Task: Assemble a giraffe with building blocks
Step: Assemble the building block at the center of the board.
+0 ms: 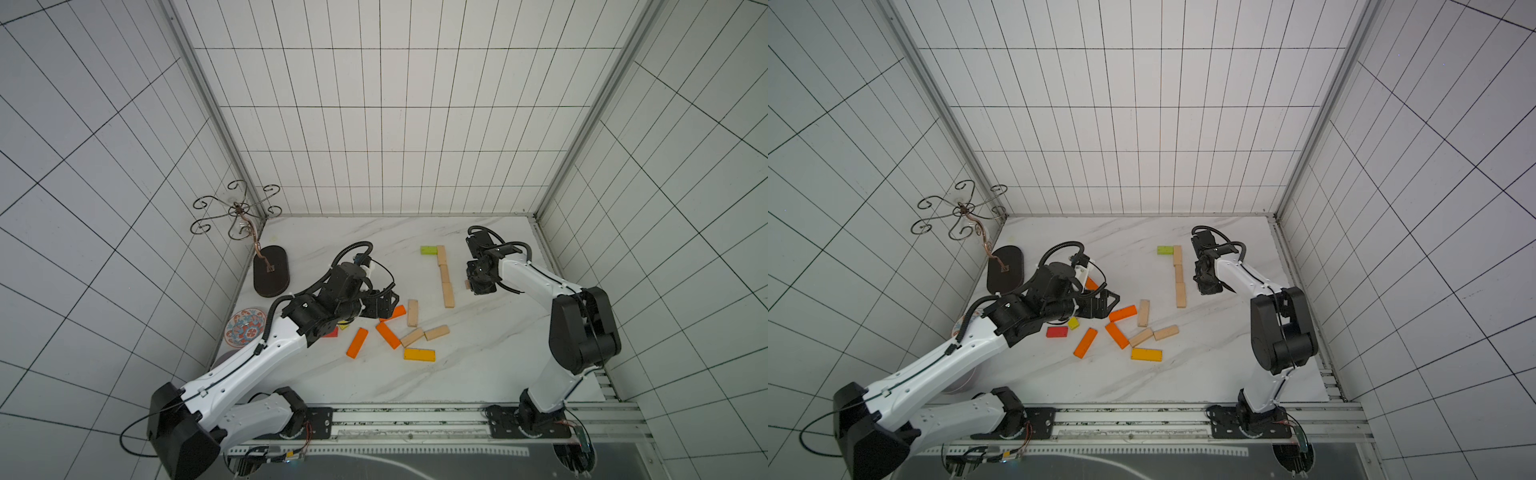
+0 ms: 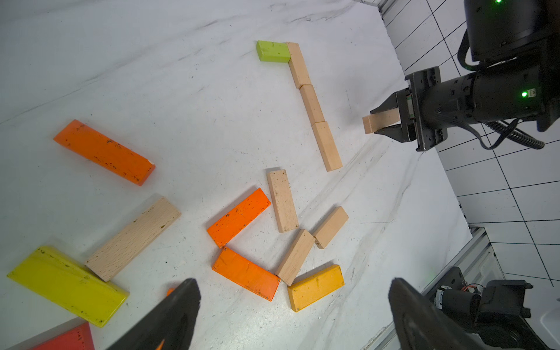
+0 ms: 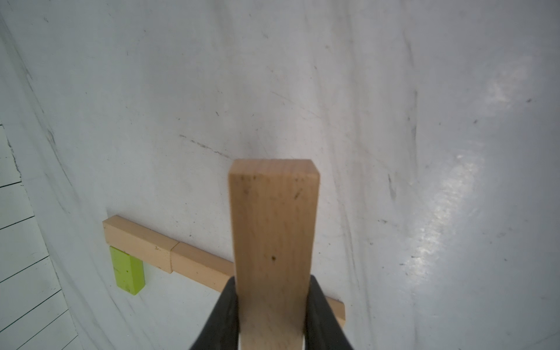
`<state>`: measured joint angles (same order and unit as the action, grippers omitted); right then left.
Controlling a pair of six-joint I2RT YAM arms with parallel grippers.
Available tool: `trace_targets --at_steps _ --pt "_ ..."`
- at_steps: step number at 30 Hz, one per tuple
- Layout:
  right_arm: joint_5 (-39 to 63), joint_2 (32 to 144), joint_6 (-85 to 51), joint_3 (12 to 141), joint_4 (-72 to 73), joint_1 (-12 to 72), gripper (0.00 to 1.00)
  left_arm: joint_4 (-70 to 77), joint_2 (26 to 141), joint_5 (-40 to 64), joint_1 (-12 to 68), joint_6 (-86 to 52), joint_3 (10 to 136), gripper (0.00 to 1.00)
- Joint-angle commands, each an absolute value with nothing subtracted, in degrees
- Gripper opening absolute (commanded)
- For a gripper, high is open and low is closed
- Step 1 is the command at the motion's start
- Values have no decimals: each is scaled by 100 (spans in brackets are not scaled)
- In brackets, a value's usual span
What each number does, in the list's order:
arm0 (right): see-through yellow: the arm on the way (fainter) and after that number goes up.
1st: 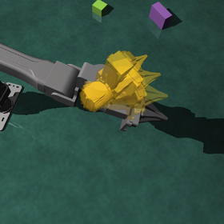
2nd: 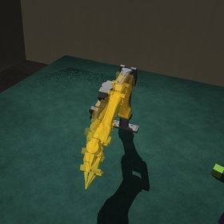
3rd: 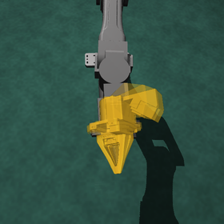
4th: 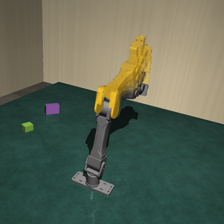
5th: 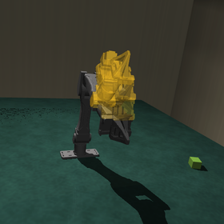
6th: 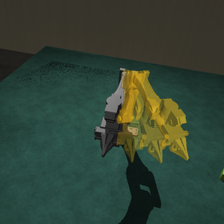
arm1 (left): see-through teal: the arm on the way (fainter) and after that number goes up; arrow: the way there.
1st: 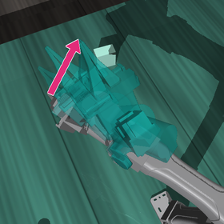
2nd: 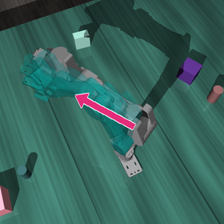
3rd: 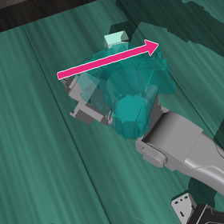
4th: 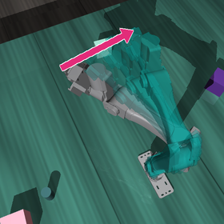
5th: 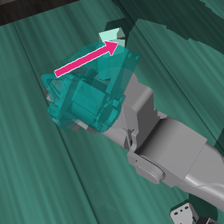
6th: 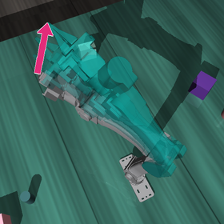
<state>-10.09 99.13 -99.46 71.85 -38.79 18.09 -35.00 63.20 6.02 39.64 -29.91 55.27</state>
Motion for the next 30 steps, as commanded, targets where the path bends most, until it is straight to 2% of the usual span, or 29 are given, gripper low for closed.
trace_targets --at_steps 1,10,24,26,30 --pt "-1285 10078 -10638 7417 -4054 1967 0 -3630 6150 707 3938 -2943 5673 97" --pt "-1502 10269 -10847 7348 -4201 2136 0 -3806 5946 721 3938 -2865 5695 97" --pt "-1258 10910 -10924 7373 -4150 2191 0 -3682 5946 703 3934 -2944 5581 97" --pt "-1224 10949 -10941 7366 -4132 2206 4 -3691 5950 687 3925 -2944 5588 97" --pt "-1071 10969 -10969 7242 -4031 2215 25 -3751 5942 644 3931 -2936 5623 97"
